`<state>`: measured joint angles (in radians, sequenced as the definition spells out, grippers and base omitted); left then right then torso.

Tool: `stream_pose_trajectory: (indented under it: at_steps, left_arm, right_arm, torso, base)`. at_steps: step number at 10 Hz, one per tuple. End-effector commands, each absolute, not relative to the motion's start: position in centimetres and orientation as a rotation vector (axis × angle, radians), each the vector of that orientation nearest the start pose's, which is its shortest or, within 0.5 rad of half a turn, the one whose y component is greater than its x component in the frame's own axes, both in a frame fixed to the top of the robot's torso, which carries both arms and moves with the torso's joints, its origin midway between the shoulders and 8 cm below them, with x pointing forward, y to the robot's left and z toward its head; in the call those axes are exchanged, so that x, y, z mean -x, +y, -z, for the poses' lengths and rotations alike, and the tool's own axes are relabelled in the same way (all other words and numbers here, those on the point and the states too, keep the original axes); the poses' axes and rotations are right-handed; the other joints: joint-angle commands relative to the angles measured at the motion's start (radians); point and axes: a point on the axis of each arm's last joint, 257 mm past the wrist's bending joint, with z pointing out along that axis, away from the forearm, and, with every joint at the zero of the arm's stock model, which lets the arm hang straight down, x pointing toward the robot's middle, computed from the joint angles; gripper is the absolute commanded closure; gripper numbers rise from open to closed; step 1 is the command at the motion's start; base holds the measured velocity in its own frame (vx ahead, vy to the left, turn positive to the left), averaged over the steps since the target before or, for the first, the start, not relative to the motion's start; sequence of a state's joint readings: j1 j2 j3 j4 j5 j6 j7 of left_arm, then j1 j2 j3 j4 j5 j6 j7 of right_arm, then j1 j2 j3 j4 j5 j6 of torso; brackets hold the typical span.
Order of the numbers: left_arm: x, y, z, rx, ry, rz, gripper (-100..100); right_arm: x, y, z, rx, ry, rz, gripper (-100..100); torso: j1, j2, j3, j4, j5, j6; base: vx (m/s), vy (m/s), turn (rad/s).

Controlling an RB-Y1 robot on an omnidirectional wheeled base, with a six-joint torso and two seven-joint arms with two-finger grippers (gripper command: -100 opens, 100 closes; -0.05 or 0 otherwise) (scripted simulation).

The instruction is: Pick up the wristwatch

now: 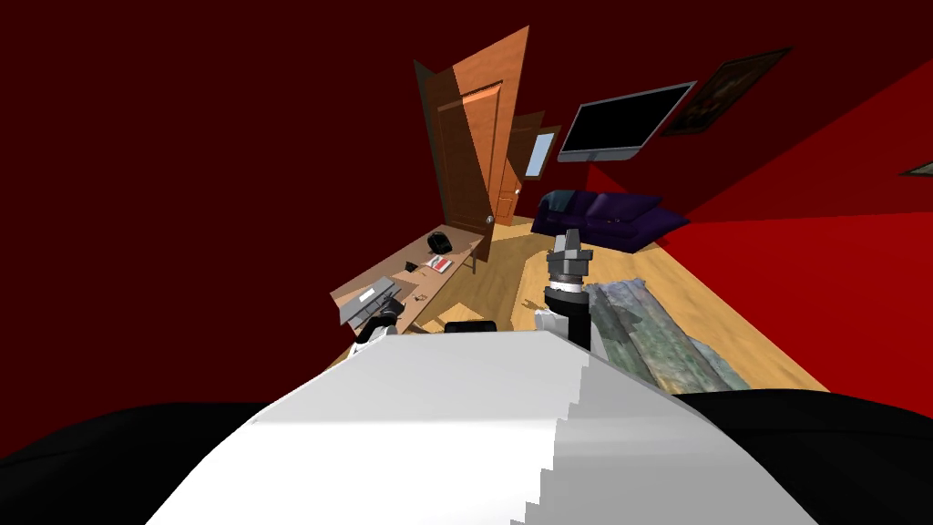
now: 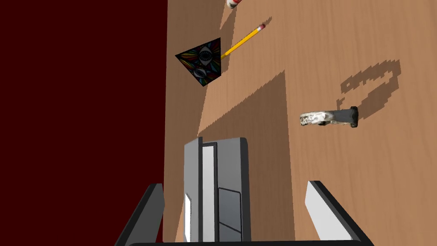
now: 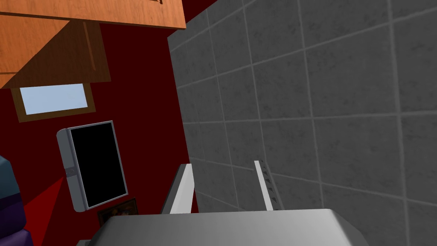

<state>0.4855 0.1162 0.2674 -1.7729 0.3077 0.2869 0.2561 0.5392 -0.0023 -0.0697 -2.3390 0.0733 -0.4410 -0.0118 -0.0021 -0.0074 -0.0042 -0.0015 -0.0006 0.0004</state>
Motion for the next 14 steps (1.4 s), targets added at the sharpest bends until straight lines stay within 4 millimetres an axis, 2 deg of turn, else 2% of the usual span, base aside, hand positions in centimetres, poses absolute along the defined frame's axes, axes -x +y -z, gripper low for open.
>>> stream_pose_trajectory:
  at_steps: [1, 2, 6, 7, 8, 14]
  left_arm:
    - [-32.6, 45.2, 39.9, 2.068, 0.901, 0.864, -100]
    - [-32.6, 45.2, 39.9, 2.068, 0.901, 0.864, -100]
    - [-31.1, 45.6, 44.4, 2.257, 0.839, 0.804, -100]
    - [-31.1, 45.6, 44.4, 2.259, 0.839, 0.802, -100]
    - [-30.7, 45.5, 45.5, 2.305, 0.821, 0.788, -100]
    - [-28.2, 43.4, 51.1, 2.546, 0.714, 0.713, -100]
  right_arm:
    - [-33.6, -29.7, -2.8, -0.635, 0.674, -1.172, 0]
    - [-33.6, -29.7, -2.8, -0.635, 0.674, -1.172, 0]
    - [-33.6, -29.7, -2.8, -0.635, 0.674, -1.172, 0]
    - [-33.6, -29.7, -2.8, -0.635, 0.674, -1.172, 0]
    - [-33.6, -29.7, -2.8, -0.634, 0.674, -1.172, 0]
    - [-33.6, -29.7, -2.8, -0.634, 0.674, -1.172, 0]
  torso:
    - [0.000, 0.000, 0.000, 0.000, 0.000, 0.000]
    - [0.000, 0.000, 0.000, 0.000, 0.000, 0.000]
    - [0.001, 0.001, 0.001, 0.000, 0.000, 0.000]
    - [0.001, -0.001, 0.000, 0.000, 0.000, 0.000]
    - [0.001, 0.001, 0.000, 0.000, 0.000, 0.000]
    - [0.003, 0.000, 0.000, 0.000, 0.000, 0.000]
  base:
    - [0.105, -0.036, 0.030]
    - [0.056, -0.022, 0.012]
    - [0.081, -0.025, 0.029]
    - [0.084, -0.024, 0.015]
    - [0.051, -0.011, 0.012]
    - [0.097, -0.003, 0.020]
